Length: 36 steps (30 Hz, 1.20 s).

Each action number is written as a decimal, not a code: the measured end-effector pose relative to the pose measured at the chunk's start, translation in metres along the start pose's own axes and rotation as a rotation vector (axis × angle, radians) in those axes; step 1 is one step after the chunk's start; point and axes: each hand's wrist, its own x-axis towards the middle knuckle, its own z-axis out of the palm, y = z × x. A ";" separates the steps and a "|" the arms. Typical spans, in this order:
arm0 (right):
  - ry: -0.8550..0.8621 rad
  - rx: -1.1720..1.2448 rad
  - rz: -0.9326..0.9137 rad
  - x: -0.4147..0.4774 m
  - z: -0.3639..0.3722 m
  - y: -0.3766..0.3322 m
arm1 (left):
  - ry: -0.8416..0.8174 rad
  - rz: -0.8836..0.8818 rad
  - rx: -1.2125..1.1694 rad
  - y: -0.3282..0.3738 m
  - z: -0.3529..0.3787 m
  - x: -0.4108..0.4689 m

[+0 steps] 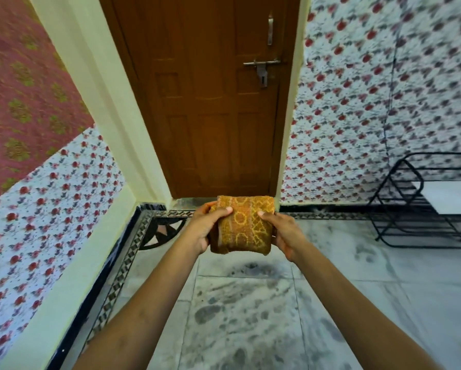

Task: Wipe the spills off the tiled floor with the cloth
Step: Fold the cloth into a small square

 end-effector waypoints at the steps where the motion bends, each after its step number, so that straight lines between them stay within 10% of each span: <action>1: 0.013 -0.001 0.000 0.002 -0.010 -0.005 | -0.003 0.001 0.006 -0.001 0.013 0.003; 36: 0.393 0.034 0.009 0.173 -0.560 -0.258 | -0.218 -0.170 0.015 -0.036 0.637 0.238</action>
